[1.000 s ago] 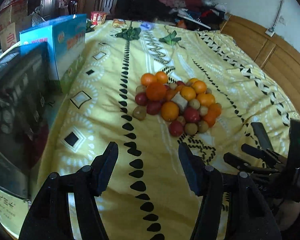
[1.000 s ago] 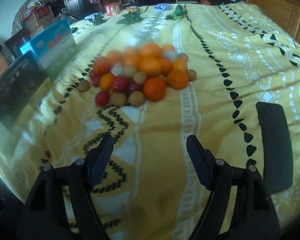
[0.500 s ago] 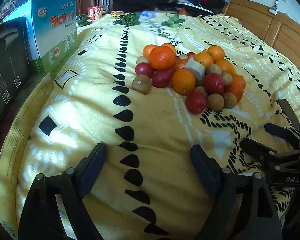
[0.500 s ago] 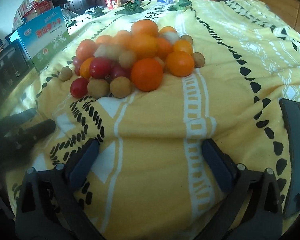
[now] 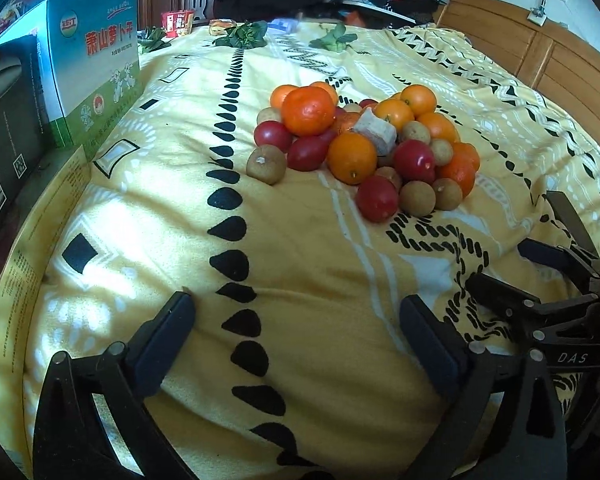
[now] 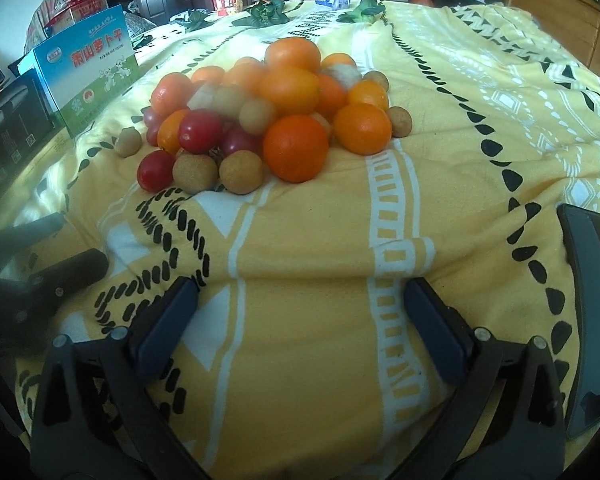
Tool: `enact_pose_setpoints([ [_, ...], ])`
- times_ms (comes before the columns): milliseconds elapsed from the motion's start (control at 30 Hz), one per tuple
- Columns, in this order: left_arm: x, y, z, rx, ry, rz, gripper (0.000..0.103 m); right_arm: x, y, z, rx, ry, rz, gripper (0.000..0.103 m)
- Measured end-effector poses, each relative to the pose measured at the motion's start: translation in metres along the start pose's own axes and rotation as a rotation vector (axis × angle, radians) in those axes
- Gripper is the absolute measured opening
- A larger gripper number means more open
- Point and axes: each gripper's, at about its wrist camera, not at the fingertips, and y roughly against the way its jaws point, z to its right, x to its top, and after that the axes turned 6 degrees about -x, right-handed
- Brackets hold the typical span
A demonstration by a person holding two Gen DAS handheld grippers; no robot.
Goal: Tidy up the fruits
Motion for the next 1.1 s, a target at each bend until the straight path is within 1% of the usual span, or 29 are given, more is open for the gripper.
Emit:
enact_pose_setpoints([
  [167, -0.001, 0.001, 0.000, 0.017, -0.002, -0.001, 0.103, 0.002, -0.002, -0.001, -0.004, 0.006, -0.005, 0.103],
  [333, -0.004, 0.007, -0.008, 0.070, 0.060, 0.040, 0.103, 0.002, -0.002, -0.001, -0.003, 0.006, -0.004, 0.103],
  [467, -0.004, 0.006, -0.010, 0.068, 0.067, 0.038, 0.102, 0.002, -0.003, 0.000, -0.002, 0.006, -0.004, 0.103],
  [833, -0.003, 0.003, -0.007, 0.093, 0.048, 0.014, 0.103, 0.002, -0.002, -0.001, -0.003, 0.006, -0.004, 0.103],
  [1100, -0.002, 0.001, -0.008, 0.085, 0.049, 0.006, 0.103, 0.002, -0.002, -0.001, -0.003, 0.006, -0.004, 0.103],
])
